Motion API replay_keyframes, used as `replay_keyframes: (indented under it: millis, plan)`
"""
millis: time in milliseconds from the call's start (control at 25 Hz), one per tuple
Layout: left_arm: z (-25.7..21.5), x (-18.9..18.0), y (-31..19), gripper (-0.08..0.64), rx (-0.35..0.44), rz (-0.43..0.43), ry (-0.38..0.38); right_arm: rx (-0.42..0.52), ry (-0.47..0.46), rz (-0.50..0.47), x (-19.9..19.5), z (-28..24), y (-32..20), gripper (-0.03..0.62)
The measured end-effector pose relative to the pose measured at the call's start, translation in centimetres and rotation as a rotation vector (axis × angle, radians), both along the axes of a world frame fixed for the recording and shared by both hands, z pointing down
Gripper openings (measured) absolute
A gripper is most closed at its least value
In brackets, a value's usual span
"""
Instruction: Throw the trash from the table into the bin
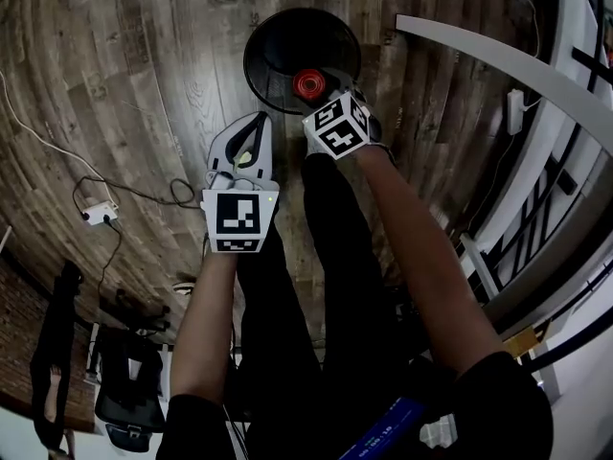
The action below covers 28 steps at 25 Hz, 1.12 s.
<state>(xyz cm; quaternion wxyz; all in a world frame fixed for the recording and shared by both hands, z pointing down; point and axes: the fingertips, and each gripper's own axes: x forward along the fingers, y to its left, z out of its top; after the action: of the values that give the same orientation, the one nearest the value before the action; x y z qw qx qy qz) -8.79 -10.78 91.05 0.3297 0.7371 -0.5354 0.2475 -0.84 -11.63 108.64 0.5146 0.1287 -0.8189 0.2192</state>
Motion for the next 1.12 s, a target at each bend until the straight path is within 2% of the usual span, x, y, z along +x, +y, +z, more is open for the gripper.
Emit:
replay_keyframes:
  millis: [480,600,760,880,1120]
  plan:
    - [-1.3,0.1,1.1,0.009,0.008,0.021,-0.003,0.003,-0.014,0.019,0.1,-1.5,0.6,0.3]
    - [-2.9,0.0,1.3,0.009,0.012,0.022,-0.005,0.023,-0.032,0.037,0.2,-3.7,0.5,0.153]
    - [-5.4,0.0,1.4,0.009,0.029,0.043,-0.018,0.058,-0.044,0.056,0.3,-6.9,0.2,0.036]
    - [-7.7,-0.5,1.1,0.009,0.049,0.052,-0.028,0.07,-0.055,0.069,0.0,-9.3,-0.1,0.009]
    - [-12.6,-1.0,0.7,0.009,0.091,0.045,-0.036,0.095,-0.081,0.084,-0.1,-15.0,-0.1,0.009]
